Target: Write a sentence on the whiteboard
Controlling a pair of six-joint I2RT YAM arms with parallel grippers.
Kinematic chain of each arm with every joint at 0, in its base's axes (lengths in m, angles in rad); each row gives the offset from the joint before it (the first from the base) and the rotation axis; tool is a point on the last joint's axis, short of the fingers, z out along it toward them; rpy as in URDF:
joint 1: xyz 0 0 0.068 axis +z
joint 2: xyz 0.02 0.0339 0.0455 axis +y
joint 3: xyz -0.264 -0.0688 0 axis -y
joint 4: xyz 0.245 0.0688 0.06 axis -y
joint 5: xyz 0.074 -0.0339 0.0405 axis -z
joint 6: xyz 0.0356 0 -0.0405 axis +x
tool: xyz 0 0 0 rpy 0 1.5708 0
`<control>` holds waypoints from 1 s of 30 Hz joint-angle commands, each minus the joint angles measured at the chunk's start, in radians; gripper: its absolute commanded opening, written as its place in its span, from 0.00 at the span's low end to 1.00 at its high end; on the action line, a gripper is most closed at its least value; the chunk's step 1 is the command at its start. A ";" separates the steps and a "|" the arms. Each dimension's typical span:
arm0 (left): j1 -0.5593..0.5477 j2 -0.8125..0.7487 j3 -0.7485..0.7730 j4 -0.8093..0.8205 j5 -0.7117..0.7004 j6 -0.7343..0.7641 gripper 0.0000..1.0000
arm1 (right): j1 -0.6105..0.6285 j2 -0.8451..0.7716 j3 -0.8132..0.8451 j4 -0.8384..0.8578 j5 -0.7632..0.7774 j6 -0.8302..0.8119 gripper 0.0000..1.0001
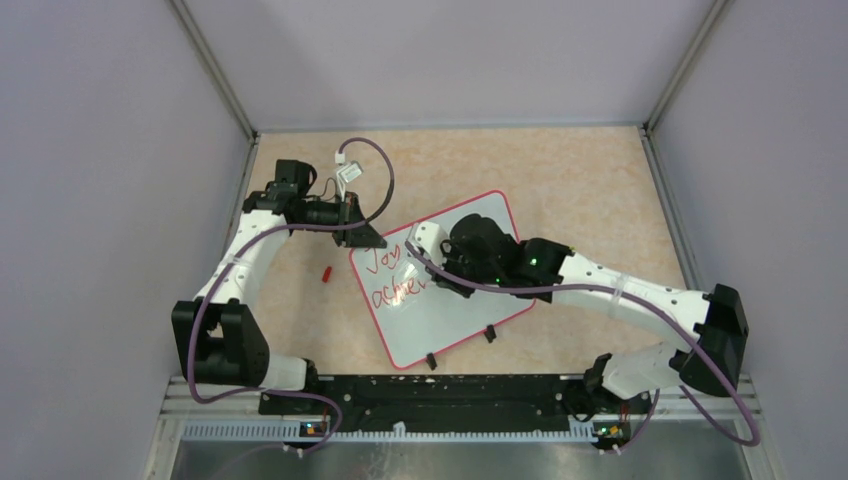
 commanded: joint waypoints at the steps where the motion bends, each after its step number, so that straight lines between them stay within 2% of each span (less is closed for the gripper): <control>1: 0.004 -0.017 -0.009 0.008 -0.097 0.023 0.00 | -0.036 0.018 0.076 0.032 0.032 -0.009 0.00; 7: 0.004 -0.015 -0.010 0.006 -0.099 0.024 0.00 | -0.044 0.027 0.097 0.027 0.020 -0.011 0.00; 15: 0.004 -0.018 -0.011 0.006 -0.100 0.026 0.00 | -0.045 -0.046 0.068 -0.007 -0.058 -0.017 0.00; 30: 0.004 -0.016 -0.012 0.007 -0.100 0.025 0.00 | -0.042 -0.034 -0.007 0.009 -0.014 -0.023 0.00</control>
